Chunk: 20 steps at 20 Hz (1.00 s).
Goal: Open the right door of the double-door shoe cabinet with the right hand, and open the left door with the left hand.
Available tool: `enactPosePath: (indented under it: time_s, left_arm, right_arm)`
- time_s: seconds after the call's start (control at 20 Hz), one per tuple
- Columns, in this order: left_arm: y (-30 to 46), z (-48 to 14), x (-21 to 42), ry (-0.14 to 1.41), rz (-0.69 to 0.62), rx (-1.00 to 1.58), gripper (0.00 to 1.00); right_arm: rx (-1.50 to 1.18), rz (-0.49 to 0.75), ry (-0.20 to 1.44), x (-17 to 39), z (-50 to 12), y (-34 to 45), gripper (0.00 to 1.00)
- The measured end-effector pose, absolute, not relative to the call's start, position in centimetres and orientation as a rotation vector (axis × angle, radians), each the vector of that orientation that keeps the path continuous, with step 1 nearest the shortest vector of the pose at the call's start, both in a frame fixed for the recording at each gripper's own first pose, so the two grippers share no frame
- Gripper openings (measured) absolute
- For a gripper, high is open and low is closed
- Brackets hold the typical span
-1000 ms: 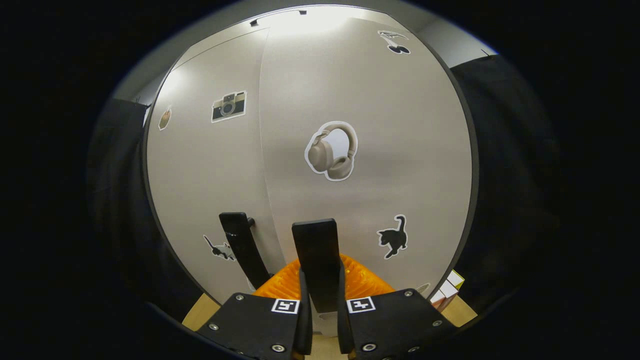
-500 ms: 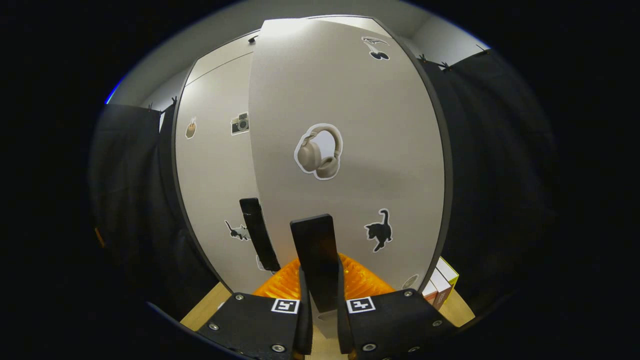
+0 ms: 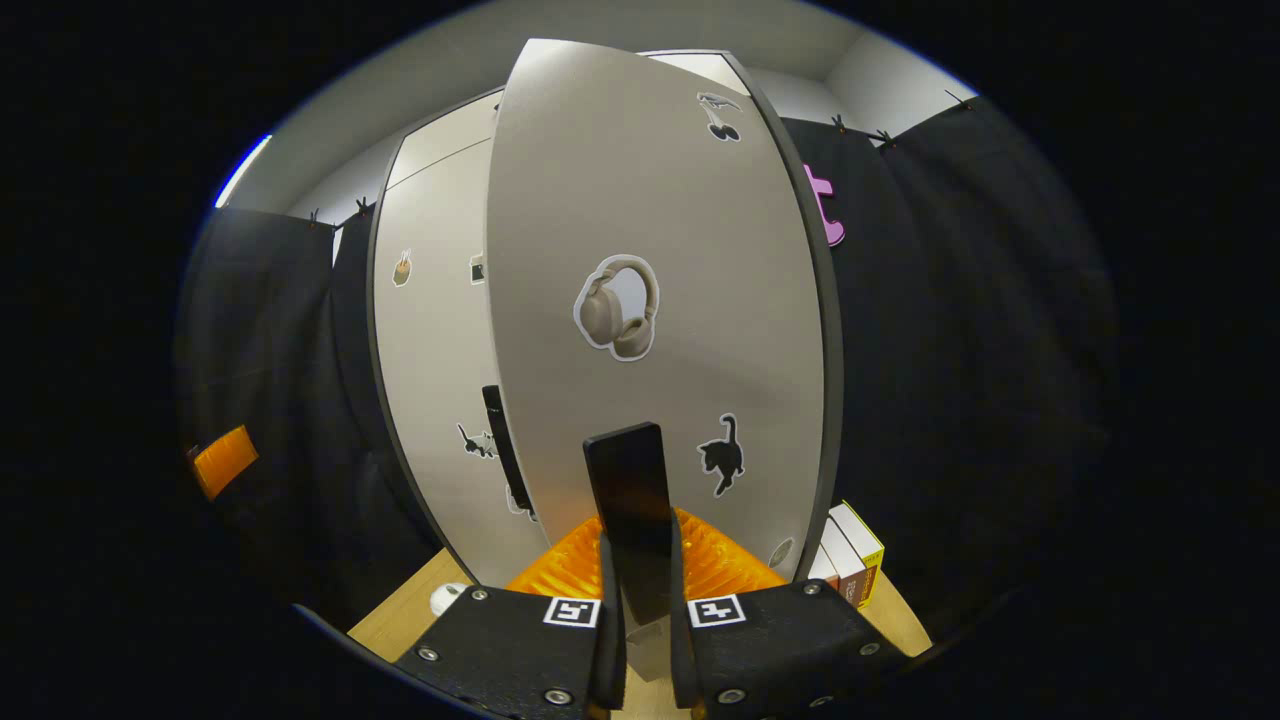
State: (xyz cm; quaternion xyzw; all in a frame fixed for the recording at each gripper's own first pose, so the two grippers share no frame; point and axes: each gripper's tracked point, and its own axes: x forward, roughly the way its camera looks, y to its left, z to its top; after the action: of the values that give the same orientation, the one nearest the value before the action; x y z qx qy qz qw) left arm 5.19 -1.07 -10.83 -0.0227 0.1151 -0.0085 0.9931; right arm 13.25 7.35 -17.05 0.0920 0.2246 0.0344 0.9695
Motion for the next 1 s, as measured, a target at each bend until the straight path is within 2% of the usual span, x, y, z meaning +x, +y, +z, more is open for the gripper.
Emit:
enactPosePath:
  time_s: [0.55, 0.7, 1.0]
  left_arm:
    - [-6.9, -11.7, 7.8, 0.237, -0.091, -0.031, 0.96]
    - [-8.6, -12.4, 8.7, 0.247, -0.111, -0.029, 0.98]
    - [-11.6, -13.8, 9.7, 0.273, -0.141, -0.03, 0.96]
  right_arm:
    - [0.2, 0.017, 0.436, 9.1, -15.6, 0.1, 0.17]
    - [0.21, -0.01, 0.418, 8.2, -15.4, -2.3, 0.14]
    - [0.204, -0.104, 0.392, 7.7, -15.3, -7.1, 0.08]
